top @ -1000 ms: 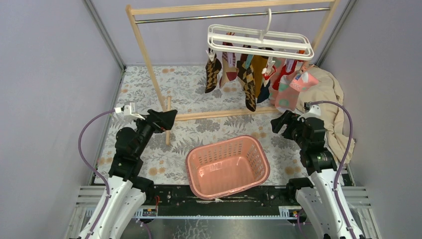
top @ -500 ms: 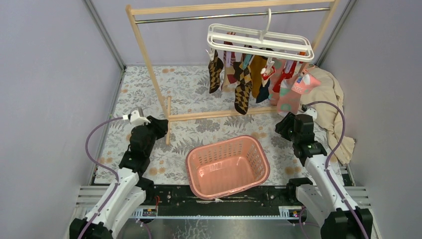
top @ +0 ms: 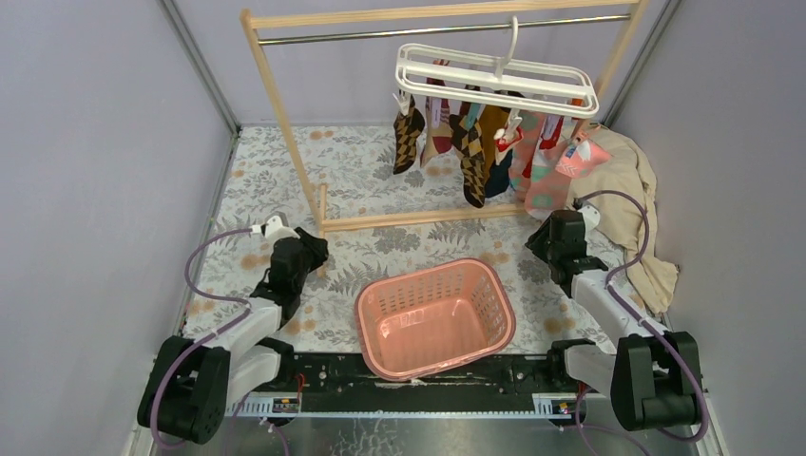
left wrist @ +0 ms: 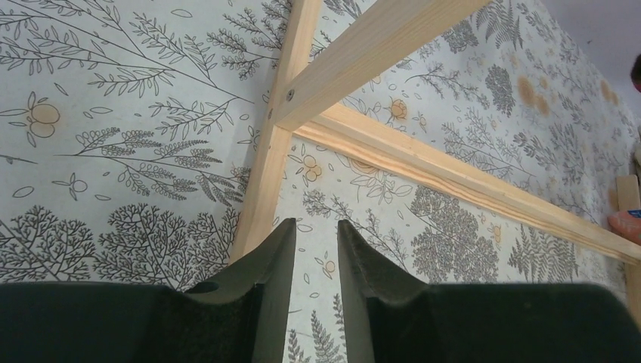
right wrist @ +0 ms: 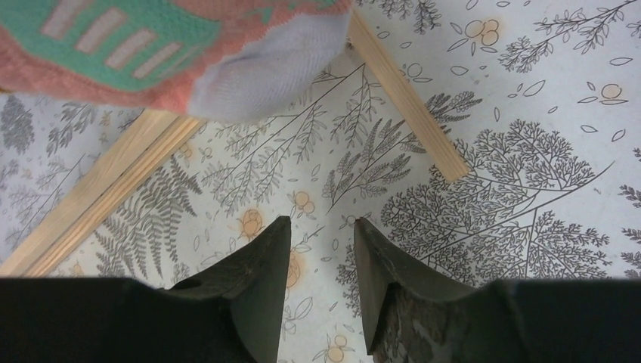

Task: Remove the socks clipped to the hanger
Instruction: Adjust the clothesline at the center of the board.

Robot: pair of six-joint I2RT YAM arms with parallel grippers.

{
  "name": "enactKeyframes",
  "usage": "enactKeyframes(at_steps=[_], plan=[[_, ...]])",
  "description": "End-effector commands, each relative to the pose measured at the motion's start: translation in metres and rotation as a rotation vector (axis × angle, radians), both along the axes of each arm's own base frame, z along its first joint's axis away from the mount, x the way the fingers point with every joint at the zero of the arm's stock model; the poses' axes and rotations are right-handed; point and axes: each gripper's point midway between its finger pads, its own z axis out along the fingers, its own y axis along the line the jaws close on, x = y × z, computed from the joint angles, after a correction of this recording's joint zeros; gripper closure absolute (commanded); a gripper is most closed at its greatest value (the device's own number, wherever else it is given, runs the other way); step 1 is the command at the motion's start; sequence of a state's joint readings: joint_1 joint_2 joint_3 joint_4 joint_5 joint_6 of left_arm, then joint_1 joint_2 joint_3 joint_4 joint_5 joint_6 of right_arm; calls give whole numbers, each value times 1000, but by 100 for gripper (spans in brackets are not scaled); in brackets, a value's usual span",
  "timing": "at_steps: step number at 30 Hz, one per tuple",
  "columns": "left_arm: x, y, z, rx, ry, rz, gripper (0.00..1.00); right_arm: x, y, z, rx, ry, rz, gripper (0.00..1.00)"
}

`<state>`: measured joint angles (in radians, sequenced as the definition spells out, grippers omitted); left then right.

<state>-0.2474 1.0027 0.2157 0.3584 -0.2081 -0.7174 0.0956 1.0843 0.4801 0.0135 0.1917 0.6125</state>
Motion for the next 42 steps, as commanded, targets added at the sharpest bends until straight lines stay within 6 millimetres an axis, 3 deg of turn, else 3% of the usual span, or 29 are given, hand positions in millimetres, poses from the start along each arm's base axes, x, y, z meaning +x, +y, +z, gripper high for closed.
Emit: enactKeyframes(at_steps=[1, 8, 15, 21, 42], plan=[[26, 3, 26, -24, -134, 55, 66, 33, -15, 26, 3, -107, -94, 57], [52, -2, 15, -33, -107, 52, 66, 59, -21, 14, 49, -81, -110, 57], [76, -3, -10, -35, -48, 55, 66, 81, -15, -11, 87, -28, -91, 56], [94, 3, -17, -52, -28, 64, 66, 98, -6, -27, 126, -1, -65, 56], [174, 1, -28, -97, 25, 40, 65, 170, 23, -36, 256, -3, 31, 55]])
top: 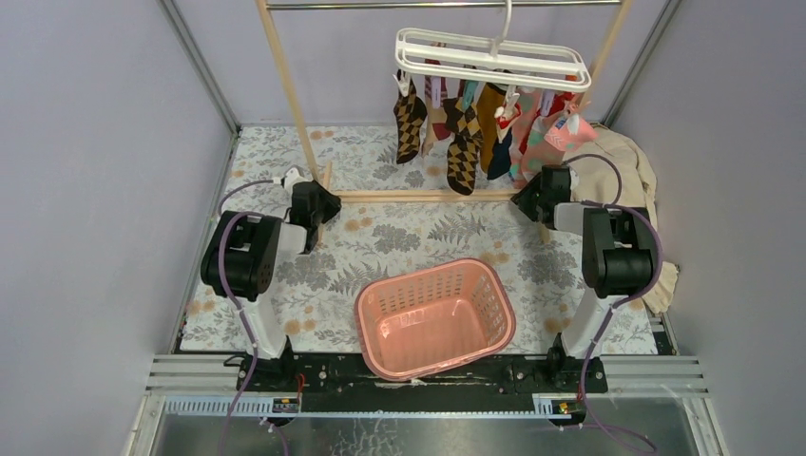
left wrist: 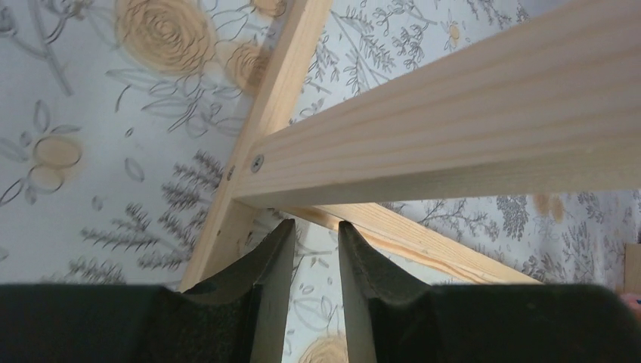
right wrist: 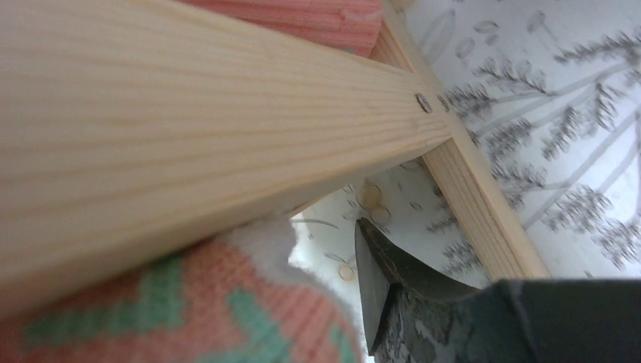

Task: Remove the socks clipped to the hanger
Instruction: Adjust the clothesline at the center of the board.

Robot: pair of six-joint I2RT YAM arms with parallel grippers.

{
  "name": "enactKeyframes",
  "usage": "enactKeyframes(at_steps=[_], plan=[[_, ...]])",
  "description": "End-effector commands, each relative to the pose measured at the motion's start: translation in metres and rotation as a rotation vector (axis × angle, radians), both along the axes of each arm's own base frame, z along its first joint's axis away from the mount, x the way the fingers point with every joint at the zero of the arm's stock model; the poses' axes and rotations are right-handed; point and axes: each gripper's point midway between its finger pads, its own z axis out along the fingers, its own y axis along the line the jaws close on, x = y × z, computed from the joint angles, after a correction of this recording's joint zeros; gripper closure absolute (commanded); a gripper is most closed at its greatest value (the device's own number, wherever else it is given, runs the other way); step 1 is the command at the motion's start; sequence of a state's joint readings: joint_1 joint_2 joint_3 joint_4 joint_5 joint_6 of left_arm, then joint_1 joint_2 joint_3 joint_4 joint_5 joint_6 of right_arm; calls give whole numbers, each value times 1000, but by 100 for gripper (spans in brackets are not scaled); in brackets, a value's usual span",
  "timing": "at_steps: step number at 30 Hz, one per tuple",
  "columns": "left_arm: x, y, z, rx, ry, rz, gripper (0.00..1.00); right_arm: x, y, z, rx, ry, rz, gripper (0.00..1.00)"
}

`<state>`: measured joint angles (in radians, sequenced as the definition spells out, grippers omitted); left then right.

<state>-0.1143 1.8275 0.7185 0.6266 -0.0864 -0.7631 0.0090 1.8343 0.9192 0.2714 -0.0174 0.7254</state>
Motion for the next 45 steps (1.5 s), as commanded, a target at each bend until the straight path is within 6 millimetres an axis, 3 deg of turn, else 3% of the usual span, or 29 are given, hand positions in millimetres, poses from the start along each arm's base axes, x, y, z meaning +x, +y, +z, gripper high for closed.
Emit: enactKeyframes(at_steps=[1, 13, 20, 22, 28, 35, 38, 40, 45], plan=[[24, 0, 9, -14, -35, -5, 65, 29, 9, 15, 41, -60, 31, 55], [59, 6, 3, -23, -10, -17, 61, 63, 20, 0, 94, -57, 69, 51], [75, 8, 6, -2, -12, -21, 61, 64, 22, -13, 104, -41, 77, 50], [71, 10, 6, 0, -13, -19, 61, 60, 22, -12, 106, -42, 77, 49], [45, 10, 19, -10, -41, -25, 55, 33, 19, -3, 94, -57, 56, 36], [10, 8, 55, -25, -100, -30, 37, -13, 14, 15, 64, -56, 57, 16], [-7, 2, 74, -15, -124, -46, 23, -34, 15, 25, 61, -67, 70, 10], [-19, -2, 86, -7, -137, -52, 4, -47, 17, 37, 65, -88, 82, 5], [-64, -23, 119, 2, -198, -99, 1, -83, 30, 84, 106, -165, 155, 0]])
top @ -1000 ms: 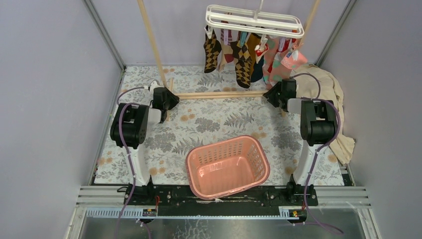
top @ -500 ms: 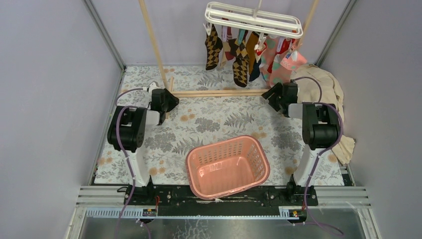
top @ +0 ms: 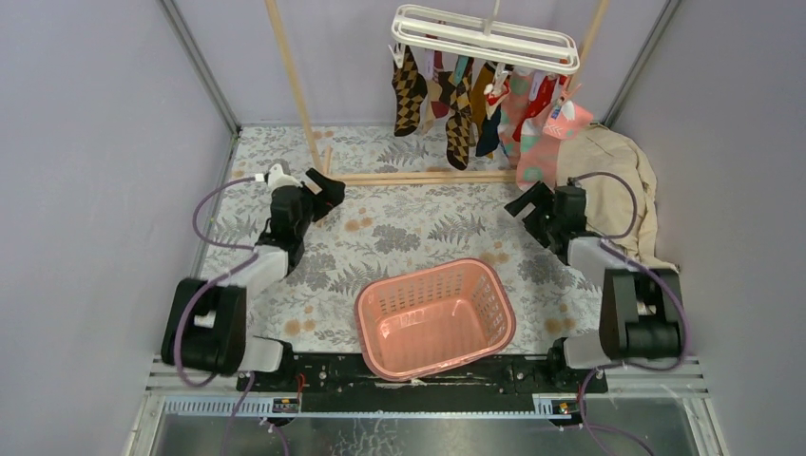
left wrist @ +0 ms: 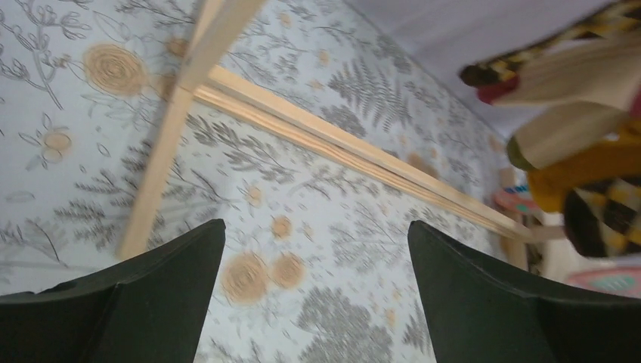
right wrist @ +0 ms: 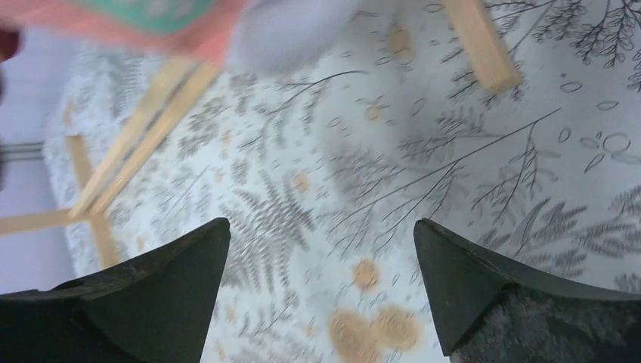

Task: Remove the socks clipped to the hanger
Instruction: Adjust the clothesline at the center of the board, then move the bin to the center of the board.

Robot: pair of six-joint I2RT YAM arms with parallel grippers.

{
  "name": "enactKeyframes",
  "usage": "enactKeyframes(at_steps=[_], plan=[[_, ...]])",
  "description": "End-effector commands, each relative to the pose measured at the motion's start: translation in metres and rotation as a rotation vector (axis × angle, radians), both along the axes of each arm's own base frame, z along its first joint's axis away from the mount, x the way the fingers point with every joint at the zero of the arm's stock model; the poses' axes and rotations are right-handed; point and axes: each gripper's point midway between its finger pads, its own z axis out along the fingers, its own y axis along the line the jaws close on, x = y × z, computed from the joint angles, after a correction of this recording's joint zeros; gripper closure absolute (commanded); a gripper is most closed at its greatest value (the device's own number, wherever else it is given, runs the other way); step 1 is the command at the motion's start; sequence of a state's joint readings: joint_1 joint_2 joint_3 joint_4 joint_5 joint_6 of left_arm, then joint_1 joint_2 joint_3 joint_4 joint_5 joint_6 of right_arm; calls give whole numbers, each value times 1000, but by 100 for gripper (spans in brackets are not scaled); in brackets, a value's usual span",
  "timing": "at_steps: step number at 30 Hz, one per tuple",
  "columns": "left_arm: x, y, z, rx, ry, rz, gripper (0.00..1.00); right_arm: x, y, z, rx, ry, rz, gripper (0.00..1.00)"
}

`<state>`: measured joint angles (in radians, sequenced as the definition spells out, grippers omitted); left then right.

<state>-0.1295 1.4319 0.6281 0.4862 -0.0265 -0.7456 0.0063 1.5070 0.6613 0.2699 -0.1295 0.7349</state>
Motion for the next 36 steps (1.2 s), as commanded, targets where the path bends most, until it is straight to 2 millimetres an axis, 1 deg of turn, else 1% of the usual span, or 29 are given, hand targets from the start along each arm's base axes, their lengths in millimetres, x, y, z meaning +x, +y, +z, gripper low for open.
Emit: enactKeyframes(at_steps=[1, 5, 6, 7, 9, 10, 12, 17, 18, 20, 22, 24, 26, 28, 33, 34, 36], plan=[[-39, -17, 28, 39, -62, -39, 1, -25, 15, 58, 39, -116, 93, 0], [-86, -46, 69, 113, -154, -105, 1, -60, 22, 102, 63, -191, 127, 0], [-102, -58, 77, 112, -177, -149, 1, -71, 25, 108, 70, -199, 139, 0], [-115, -63, 83, 100, -193, -174, 1, -81, 26, 118, 75, -228, 143, 0], [-140, -72, 94, 63, -232, -228, 1, -100, 29, 130, 87, -283, 158, 0], [-149, -77, 92, 48, -227, -254, 1, -108, 32, 138, 92, -325, 178, 0], [-166, -87, 82, 28, -204, -313, 1, -124, 33, 146, 81, -365, 200, 0], [-199, -108, 52, -14, -150, -445, 1, -154, 29, 156, -4, -404, 240, 0], [-204, -111, 51, -26, -153, -469, 1, -159, 29, 156, -12, -407, 247, 0], [-215, -116, 41, -35, -132, -511, 1, -170, 33, 156, -22, -398, 290, 0], [-224, -116, 31, -29, -94, -537, 1, -181, 39, 151, -15, -367, 338, 0], [-232, -116, 25, -27, -74, -559, 1, -186, 42, 144, -24, -346, 379, 0], [-236, -112, 20, -33, -63, -554, 1, -189, 50, 146, -4, -354, 430, 3], [-240, -109, 23, -53, -77, -550, 1, -190, 49, 152, -20, -357, 441, 4], [-247, -101, 37, -54, -88, -551, 1, -186, 50, 168, -50, -338, 482, 8], [-249, -101, 39, -53, -84, -557, 1, -185, 51, 177, -56, -350, 496, 8], [-251, -99, 42, -44, -75, -556, 1, -181, 50, 186, -68, -343, 508, 10]])
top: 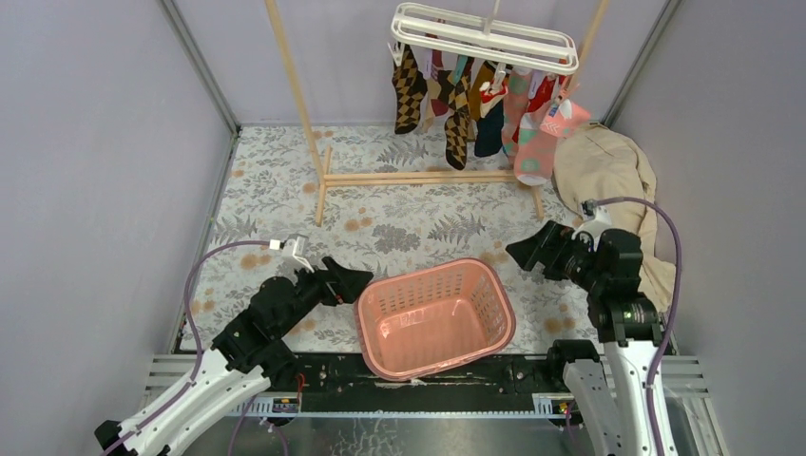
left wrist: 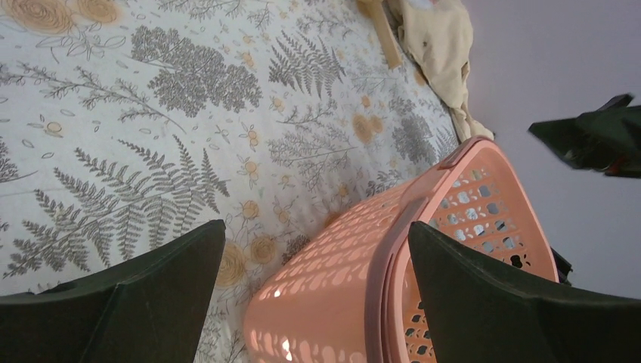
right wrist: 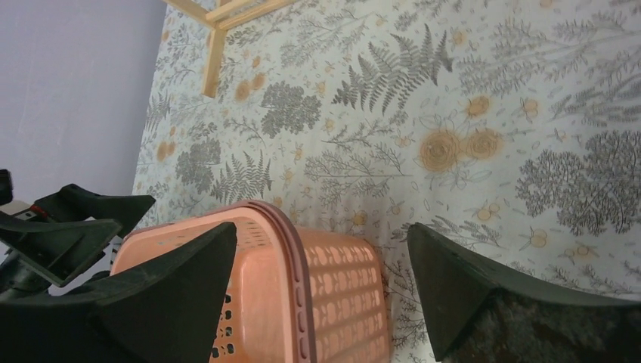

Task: Remove the socks clipped to the hanger
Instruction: Move the bin to the center of the board.

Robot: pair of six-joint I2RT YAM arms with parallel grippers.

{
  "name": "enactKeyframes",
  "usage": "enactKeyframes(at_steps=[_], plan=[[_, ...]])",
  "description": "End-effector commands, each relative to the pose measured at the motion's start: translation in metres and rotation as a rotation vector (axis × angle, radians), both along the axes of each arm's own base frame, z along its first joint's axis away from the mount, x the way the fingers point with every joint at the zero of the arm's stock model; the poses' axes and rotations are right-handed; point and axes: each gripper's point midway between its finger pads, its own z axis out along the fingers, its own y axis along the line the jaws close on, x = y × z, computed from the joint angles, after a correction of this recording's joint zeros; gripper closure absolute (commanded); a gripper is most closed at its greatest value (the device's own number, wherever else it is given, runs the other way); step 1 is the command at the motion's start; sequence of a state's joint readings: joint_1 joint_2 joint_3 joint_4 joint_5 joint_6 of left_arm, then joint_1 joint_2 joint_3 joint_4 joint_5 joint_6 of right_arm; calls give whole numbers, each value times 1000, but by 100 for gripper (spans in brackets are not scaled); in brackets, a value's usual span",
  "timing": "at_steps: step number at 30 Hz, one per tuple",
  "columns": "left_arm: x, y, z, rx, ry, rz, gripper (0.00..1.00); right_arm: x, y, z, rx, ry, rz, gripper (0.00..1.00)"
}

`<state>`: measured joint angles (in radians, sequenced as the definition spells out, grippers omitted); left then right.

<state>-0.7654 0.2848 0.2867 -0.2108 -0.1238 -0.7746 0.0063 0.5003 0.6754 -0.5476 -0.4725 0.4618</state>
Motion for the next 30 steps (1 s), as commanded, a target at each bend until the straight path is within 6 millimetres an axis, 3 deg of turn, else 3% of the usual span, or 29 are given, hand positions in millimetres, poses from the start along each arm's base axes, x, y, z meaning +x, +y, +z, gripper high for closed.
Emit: enactKeyframes(at_steps=[1, 8, 13, 16, 19, 25, 30], plan=[[-9, 3, 9, 18, 23, -18, 1, 4, 5, 39, -37, -65, 80, 10], [-4, 5, 16, 14, 30, 13, 1, 24, 15, 76, -11, -118, 112, 12], [4, 8, 27, 20, 18, 54, 1, 50, 53, 82, -76, -106, 201, 12], [9, 10, 31, 38, 14, 77, 1, 56, 90, 68, -206, -72, 292, 12], [14, 11, 31, 70, 19, 93, 1, 56, 111, 46, -349, -58, 332, 11], [17, 12, 31, 81, 25, 111, 1, 37, 127, -12, -539, -36, 457, 10], [16, 16, 29, 75, 16, 123, 1, 21, 143, -35, -611, -76, 561, 7]])
